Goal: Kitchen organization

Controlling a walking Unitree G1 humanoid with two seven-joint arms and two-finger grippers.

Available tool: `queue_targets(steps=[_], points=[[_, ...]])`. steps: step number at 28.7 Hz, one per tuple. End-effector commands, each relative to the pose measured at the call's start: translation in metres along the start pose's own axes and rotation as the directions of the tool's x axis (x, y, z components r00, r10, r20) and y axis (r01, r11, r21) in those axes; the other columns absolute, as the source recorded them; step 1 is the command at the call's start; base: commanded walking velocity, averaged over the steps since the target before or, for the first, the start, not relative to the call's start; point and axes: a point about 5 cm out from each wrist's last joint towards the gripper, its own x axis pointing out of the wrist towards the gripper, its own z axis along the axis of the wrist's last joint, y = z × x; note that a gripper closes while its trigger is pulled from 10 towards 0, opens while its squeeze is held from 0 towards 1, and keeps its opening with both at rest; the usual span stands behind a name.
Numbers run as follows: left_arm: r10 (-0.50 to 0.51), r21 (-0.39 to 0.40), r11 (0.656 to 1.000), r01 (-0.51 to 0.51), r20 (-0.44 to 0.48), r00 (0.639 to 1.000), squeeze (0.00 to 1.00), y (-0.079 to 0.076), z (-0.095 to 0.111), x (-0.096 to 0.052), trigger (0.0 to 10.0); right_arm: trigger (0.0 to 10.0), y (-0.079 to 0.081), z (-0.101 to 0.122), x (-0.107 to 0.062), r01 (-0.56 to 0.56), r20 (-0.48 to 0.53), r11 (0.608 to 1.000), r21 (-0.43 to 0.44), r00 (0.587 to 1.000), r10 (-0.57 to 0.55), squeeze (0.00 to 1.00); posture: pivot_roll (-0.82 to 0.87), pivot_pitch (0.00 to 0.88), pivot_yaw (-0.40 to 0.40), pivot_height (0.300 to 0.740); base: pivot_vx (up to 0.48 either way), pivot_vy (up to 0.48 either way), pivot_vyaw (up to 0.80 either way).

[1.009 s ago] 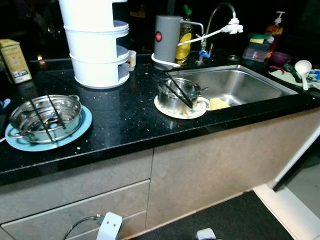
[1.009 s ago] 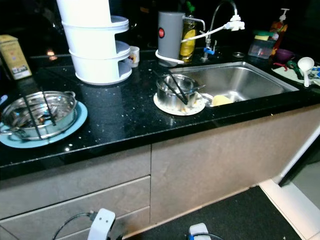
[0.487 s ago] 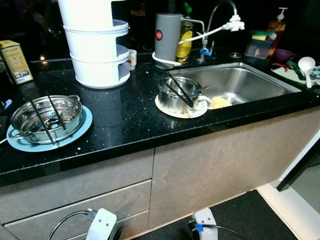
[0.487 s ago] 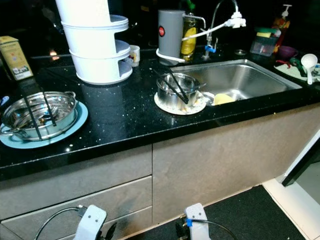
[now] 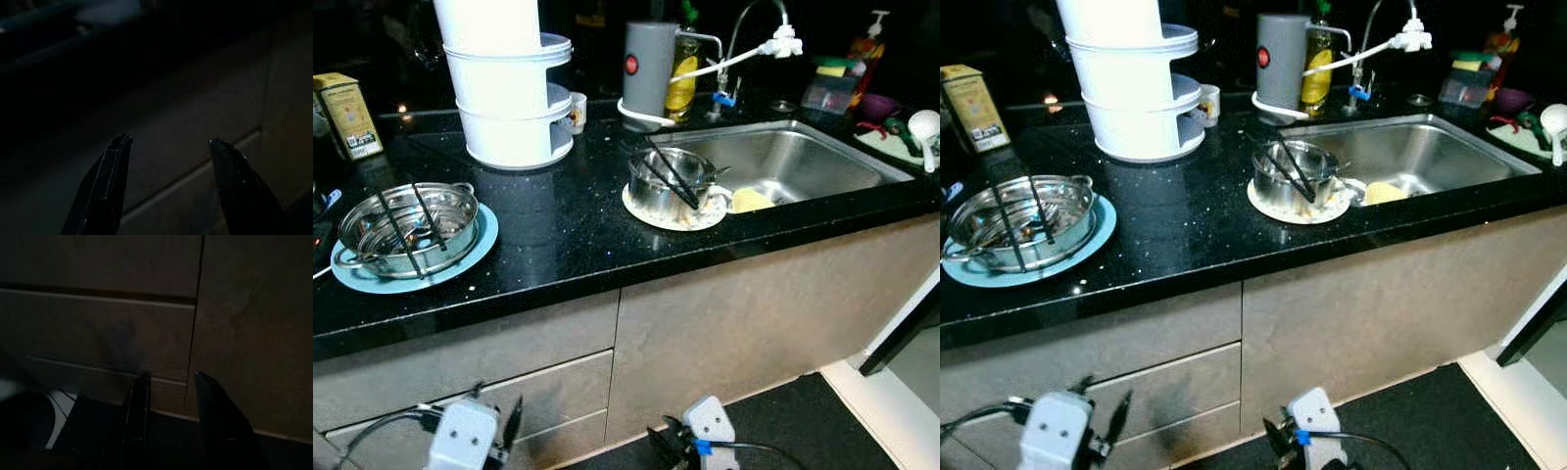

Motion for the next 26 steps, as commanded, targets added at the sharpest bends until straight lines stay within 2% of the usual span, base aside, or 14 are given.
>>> queue_targets(steps=[1, 3, 5, 8, 9, 10, 11, 13, 16, 17, 18, 19, 26], points=[[0.046, 0.035, 0.998, -0.047, 0.027, 0.999, 0.0, 0.006, 0.009, -0.005, 10.0, 10.0, 0.0, 0.003, -0.007, 0.005, -0.003, 1.0, 0.014, 1.0, -0.005, 0.0, -0.03, 0.101, -0.047, 0.74, 0.0, 0.0, 0.0], [0.083, 0.04, 0.996, -0.084, 0.039, 0.996, 0.0, 0.009, 0.014, -0.006, 10.0, 10.0, 0.001, 0.004, -0.008, -0.003, -0.006, 1.0, 0.004, 1.0, 0.003, 0.0, -0.03, 0.101, -0.047, 0.74, 0.0, 0.0, 0.0], [0.204, 0.031, 0.978, -0.205, 0.039, 0.978, 0.0, 0.022, 0.024, -0.008, 10.0, 10.0, 0.002, 0.004, -0.01, -0.012, -0.015, 1.0, -0.008, 1.0, 0.012, 0.0, -0.02, 0.103, -0.041, 0.74, 0.0, 0.0, 0.0], [0.254, 0.018, 0.967, -0.255, 0.037, 0.966, 0.0, 0.027, 0.027, -0.008, 10.0, 10.0, 0.002, 0.004, -0.011, -0.013, -0.019, 1.0, -0.011, 1.0, 0.013, 0.0, -0.02, 0.103, -0.041, 0.74, 0.0, 0.0, 0.0], [0.291, -0.004, 0.957, -0.292, 0.054, 0.955, 0.0, 0.031, 0.035, -0.004, 10.0, 10.0, 0.003, 0.004, -0.011, -0.014, -0.025, 1.0, -0.022, 1.0, 0.014, 0.0, -0.02, 0.1, -0.036, 0.74, 0.0, 0.0, 0.0], [0.287, -0.02, 0.958, -0.286, 0.075, 0.955, 0.0, 0.031, 0.042, 0.001, 10.0, 10.0, 0.003, 0.004, -0.011, -0.015, -0.029, 1.0, -0.023, 0.999, 0.014, 0.0, -0.02, 0.096, -0.04, 0.74, 0.0, 0.0, 0.0], [0.25, 0.001, 0.968, -0.252, 0.116, 0.961, 0.0, 0.029, 0.049, 0.009, 10.0, 10.0, 0.004, 0.005, -0.009, -0.018, -0.03, 0.999, -0.026, 0.999, 0.017, 0.0, -0.01, 0.092, -0.042, 0.74, 0.0, 0.0, 0.0], [0.219, 0.022, 0.974, -0.225, 0.144, 0.965, 0.0, 0.028, 0.053, 0.015, 10.0, 10.0, 0.004, 0.006, -0.008, -0.02, -0.029, 0.999, -0.028, 0.999, 0.019, 0.0, -0.01, 0.092, -0.042, 0.74, 0.0, 0.0, 0.0], [0.232, 0.052, 0.968, -0.244, 0.169, 0.958, 0.0, 0.032, 0.058, 0.026, 10.0, 10.0, 0.006, 0.009, -0.003, -0.03, -0.038, 0.998, -0.049, 0.999, 0.028, 0.0, -0.02, 0.086, -0.036, 0.74, 0.0, 0.0, 0.0], [0.269, 0.062, 0.957, -0.283, 0.17, 0.948, 0.29, 0.037, 0.058, 0.032, 10.0, 10.0, 0.005, 0.011, 0.0, -0.024, -0.034, 0.998, -0.056, 0.999, 0.022, 0.0, -0.02, 0.084, -0.035, 0.74, 0.0, 0.0, 0.0], [0.269, 0.062, 0.957, -0.283, 0.17, 0.948, 0.29, 0.037, 0.058, 0.032, 10.0, 10.0, 0.005, 0.011, 0.0, -0.024, -0.034, 0.998, -0.056, 0.999, 0.022, 0.0, -0.02, 0.084, -0.035, 0.74, 0.0, 0.0, 0.0], [0.297, 0.071, 0.947, -0.312, 0.171, 0.939, 1.0, 0.041, 0.059, 0.036, 10.0, 10.0, 0.004, 0.014, 0.003, -0.016, -0.029, 0.998, -0.056, 0.999, 0.015, 0.0, -0.02, 0.08, -0.035, 0.74, 0.0, 0.0, 0.0], [0.363, 0.065, 0.923, -0.378, 0.173, 0.916, 1.0, 0.048, 0.064, 0.048, 10.0, 10.0, 0.003, 0.017, 0.007, -0.018, -0.03, 0.998, -0.06, 0.999, 0.017, 0.0, -0.02, 0.072, -0.035, 0.74, 0.0, 0.0, 0.0]])
